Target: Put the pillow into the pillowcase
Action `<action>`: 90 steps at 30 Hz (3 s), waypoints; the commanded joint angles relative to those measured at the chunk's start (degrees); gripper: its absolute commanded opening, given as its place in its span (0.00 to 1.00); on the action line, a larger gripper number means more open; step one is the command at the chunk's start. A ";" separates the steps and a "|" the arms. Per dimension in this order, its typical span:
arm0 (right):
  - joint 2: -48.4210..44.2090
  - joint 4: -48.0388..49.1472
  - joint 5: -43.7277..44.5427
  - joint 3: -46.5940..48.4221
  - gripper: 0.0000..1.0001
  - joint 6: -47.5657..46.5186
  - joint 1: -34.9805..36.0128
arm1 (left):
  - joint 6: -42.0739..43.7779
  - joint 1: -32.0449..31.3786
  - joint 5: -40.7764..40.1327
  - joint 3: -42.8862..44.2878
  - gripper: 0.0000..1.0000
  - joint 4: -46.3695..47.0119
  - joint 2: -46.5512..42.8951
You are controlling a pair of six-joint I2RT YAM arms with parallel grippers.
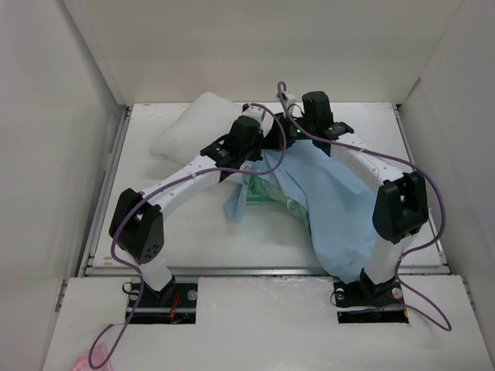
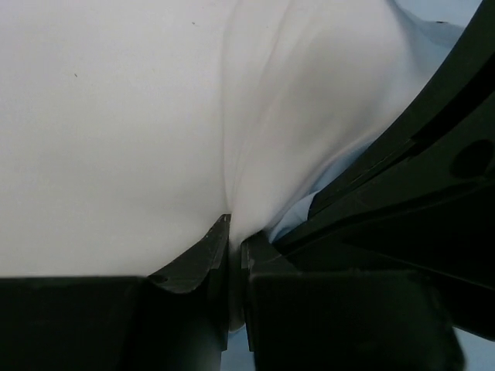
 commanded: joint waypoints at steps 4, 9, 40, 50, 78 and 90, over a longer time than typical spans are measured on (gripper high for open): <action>-1.82 9.49 0.59 2.15 0.12 -2.60 2.32 | -4.42 -6.57 14.57 0.85 0.07 -0.15 -5.87; -18.42 2.96 14.99 -13.40 0.83 -5.95 1.79 | -5.12 -4.12 1.54 2.16 1.00 -7.01 -11.05; -8.00 -5.92 52.98 -10.99 1.00 2.85 -2.17 | -4.41 10.22 5.57 5.63 0.26 -15.72 11.47; 2.57 -8.29 49.45 8.37 1.00 -5.77 -7.79 | -10.48 -1.48 20.88 -9.89 0.63 -9.21 -9.30; 29.16 -40.46 68.01 33.68 0.72 3.89 13.75 | -9.44 22.96 11.02 -8.90 1.00 -3.07 -2.45; -1.21 -14.10 50.89 7.58 0.00 -5.68 8.65 | -2.13 21.20 20.25 1.46 1.00 0.71 16.35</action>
